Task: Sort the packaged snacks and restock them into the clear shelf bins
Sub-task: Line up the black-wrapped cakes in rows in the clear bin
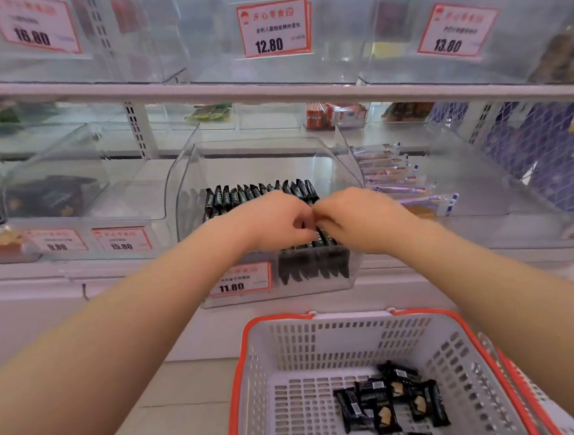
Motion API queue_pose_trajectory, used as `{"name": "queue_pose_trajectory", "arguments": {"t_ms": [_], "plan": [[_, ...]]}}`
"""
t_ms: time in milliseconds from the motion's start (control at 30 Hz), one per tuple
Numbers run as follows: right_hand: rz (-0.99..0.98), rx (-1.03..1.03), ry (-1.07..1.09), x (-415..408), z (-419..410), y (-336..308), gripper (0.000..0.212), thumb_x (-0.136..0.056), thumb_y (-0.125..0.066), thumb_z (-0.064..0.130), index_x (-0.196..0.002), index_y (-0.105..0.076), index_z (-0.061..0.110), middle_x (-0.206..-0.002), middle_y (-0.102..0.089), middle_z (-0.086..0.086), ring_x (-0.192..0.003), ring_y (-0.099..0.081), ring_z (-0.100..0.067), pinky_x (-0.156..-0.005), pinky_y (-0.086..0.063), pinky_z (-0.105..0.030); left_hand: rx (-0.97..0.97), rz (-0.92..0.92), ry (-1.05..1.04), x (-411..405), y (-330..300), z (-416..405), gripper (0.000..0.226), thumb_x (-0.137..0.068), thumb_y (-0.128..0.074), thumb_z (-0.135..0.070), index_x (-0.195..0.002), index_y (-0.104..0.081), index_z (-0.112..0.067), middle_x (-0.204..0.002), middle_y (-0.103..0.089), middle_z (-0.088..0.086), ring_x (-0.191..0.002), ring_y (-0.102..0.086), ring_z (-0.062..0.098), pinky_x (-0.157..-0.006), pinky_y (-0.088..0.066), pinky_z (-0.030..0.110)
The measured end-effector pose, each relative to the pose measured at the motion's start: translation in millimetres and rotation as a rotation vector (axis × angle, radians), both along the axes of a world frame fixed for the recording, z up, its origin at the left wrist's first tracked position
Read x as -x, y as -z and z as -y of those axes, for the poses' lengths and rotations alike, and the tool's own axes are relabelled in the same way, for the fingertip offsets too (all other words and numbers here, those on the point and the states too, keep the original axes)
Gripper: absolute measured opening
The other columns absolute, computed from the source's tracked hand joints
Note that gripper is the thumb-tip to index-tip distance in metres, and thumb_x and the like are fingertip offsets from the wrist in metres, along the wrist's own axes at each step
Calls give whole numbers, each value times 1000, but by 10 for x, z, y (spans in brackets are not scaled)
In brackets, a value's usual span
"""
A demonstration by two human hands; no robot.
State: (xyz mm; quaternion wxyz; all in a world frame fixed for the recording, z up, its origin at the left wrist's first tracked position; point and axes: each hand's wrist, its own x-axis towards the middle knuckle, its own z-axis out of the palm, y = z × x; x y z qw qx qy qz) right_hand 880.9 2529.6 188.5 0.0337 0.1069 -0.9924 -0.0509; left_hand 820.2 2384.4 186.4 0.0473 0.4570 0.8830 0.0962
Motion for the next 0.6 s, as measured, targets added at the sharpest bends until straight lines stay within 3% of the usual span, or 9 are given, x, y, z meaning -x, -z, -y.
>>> {"name": "queue_pose_trajectory", "arguments": {"t_ms": [67, 133, 200, 267, 400, 500, 600], "plan": [[-244, 153, -80, -335, -146, 102, 17, -92, -46, 24, -90, -59, 14, -84, -63, -5, -79, -59, -29, -59, -41, -35, -153, -80, 44, -298, 26, -18, 12, -87, -54, -30, -77, -53, -23, -59, -45, -13, -58, -43, 9, -60, -31, 26], [-323, 293, -107, -690, -320, 248, 18, -88, -50, 24, -77, -59, 13, -70, -61, -3, -65, -59, -28, -52, -45, -37, -190, -97, 103, -558, 156, -60, 13, -87, -54, -33, -78, -47, -26, -56, -40, -14, -55, -38, 3, -58, -30, 26], [-173, 354, -32, -944, -522, 476, 21, -90, -50, 27, -79, -64, 15, -68, -62, 2, -64, -58, -24, -56, -49, -39, -70, -3, 164, -762, 398, -169, 12, -88, -52, -37, -86, -49, -26, -61, -40, -15, -62, -42, 9, -61, -33, 26], [120, 312, 58, -1087, -713, 776, 19, -92, -50, 31, -92, -66, 20, -80, -67, 3, -72, -59, -18, -68, -49, -36, 125, 100, 205, -916, 725, -334, 18, -90, -50, -38, -96, -54, -21, -71, -47, -13, -73, -47, 15, -65, -39, 27], [444, 316, 203, -1293, -1104, 1502, 19, -92, -52, 32, -103, -63, 22, -99, -66, 4, -88, -59, -14, -78, -45, -29, 369, 202, 236, -1087, 1508, -677, 23, -91, -48, -32, -102, -59, -14, -101, -63, 6, -91, -56, 25, -70, -42, 31], [607, 363, 310, -1455, -1413, 2017, 17, -93, -52, 29, -103, -62, 20, -103, -65, 3, -90, -58, -12, -78, -43, -26, 476, 293, 227, -1145, 2097, -918, 25, -93, -46, -27, -101, -59, -8, -101, -63, 10, -89, -57, 27, -65, -42, 30], [737, 384, 389, -1598, -1679, 2548, 18, -94, -50, 28, -105, -61, 18, -107, -65, -1, -88, -55, -13, -77, -43, -25, 531, 413, 187, -1201, 2635, -1113, 27, -95, -43, -25, -101, -59, -5, -101, -62, 12, -90, -57, 29, -71, -48, 37]]}}
